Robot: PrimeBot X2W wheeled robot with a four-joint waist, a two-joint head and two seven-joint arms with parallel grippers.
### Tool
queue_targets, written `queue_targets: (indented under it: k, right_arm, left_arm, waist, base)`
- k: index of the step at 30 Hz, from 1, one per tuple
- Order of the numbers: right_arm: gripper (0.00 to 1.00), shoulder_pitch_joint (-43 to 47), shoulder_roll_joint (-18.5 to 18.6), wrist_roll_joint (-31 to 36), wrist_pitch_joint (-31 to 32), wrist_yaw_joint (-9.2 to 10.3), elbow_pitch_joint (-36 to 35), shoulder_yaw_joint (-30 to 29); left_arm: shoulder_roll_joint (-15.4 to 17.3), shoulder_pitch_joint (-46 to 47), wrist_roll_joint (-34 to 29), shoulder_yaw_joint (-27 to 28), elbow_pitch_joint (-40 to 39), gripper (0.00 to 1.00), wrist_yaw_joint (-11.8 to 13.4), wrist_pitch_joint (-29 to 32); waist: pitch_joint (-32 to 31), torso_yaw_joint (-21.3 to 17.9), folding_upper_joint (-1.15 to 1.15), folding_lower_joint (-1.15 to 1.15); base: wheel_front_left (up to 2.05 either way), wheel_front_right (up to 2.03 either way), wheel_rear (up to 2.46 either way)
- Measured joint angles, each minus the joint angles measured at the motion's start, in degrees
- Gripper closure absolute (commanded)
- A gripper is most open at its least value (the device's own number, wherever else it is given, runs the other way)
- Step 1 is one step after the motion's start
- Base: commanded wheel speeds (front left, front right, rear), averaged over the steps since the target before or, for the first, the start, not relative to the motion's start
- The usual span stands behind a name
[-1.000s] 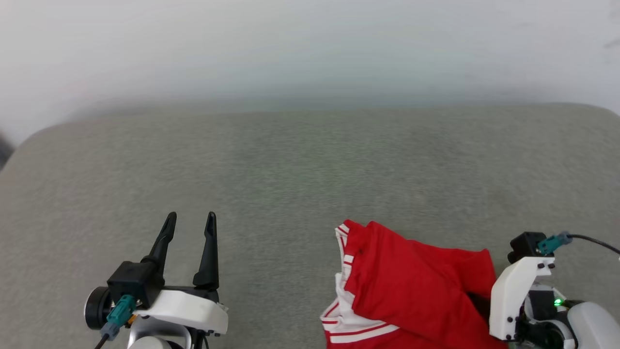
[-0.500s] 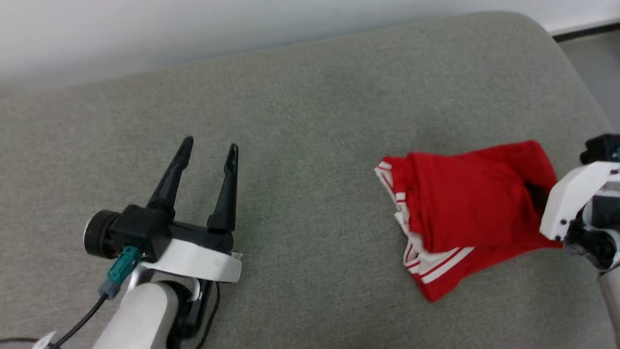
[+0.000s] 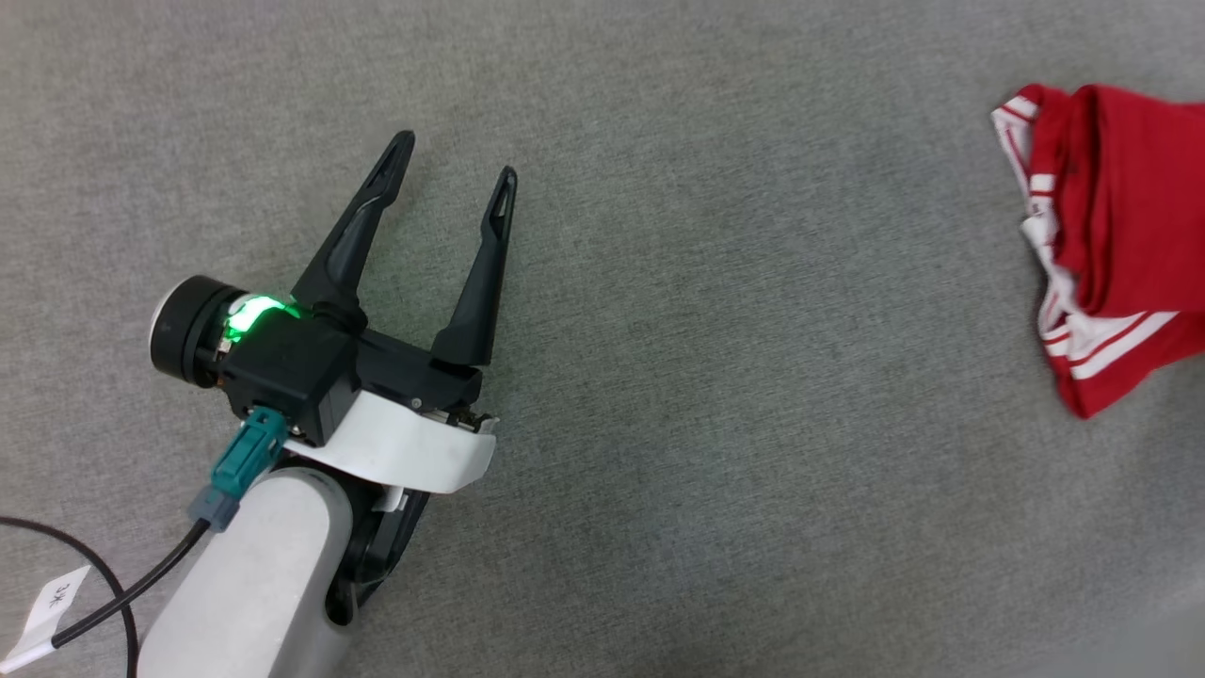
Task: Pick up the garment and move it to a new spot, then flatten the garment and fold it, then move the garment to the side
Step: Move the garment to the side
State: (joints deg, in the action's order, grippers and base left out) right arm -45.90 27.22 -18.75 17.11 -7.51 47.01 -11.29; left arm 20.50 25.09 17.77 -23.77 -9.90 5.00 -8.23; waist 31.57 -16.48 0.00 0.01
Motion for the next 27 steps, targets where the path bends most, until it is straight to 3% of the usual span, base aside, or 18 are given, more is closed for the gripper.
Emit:
queue_targets:
  k: [4, 6, 7, 18, 27]
  right_arm:
    - [1.00, -1.8, -1.3, 3.5, -4.5, 0.00, 2.7, -3.8]
    - [0.42, -2.1, -2.3, 4.5, -5.9, 0.00, 4.6, -4.8]
    - [0.02, -2.2, -2.7, 5.1, -6.6, 0.00, 5.4, -5.0]
    - [0.00, -2.4, -3.7, 11.5, -16.5, -0.01, 8.9, -6.0]
    - [0.00, 7.1, -7.3, 10.4, -20.1, 0.00, 2.7, -2.4]
  left_arm:
    - [0.1, 0.6, -0.4, -0.4, -0.4, 0.00, -0.1, 0.5]
    - [0.2, 0.7, -0.4, -0.4, -0.4, 0.00, -0.1, 0.5]
    - [0.3, 0.7, -0.4, -0.4, -0.3, 0.00, -0.1, 0.5]
    - [-0.1, -0.6, 0.6, -0.6, 2.0, 0.00, 0.4, -1.2]
    - [-1.9, -6.8, 3.7, 0.4, 5.8, 0.00, 2.1, -4.2]
  waist:
    - [1.7, 0.4, 0.00, 0.00]
    - [2.0, 0.5, 0.00, 0.00]
    - [2.1, 0.5, 0.00, 0.00]
    - [-1.0, 0.5, 0.00, -0.01]
    - [-9.8, 0.8, 0.00, -0.01]
  base:
    - [0.00, 0.00, 0.00]
    - [0.00, 0.00, 0.00]
    - [0.00, 0.00, 0.00]
    - [0.00, 0.00, 0.00]
    - [0.00, 0.00, 0.00]
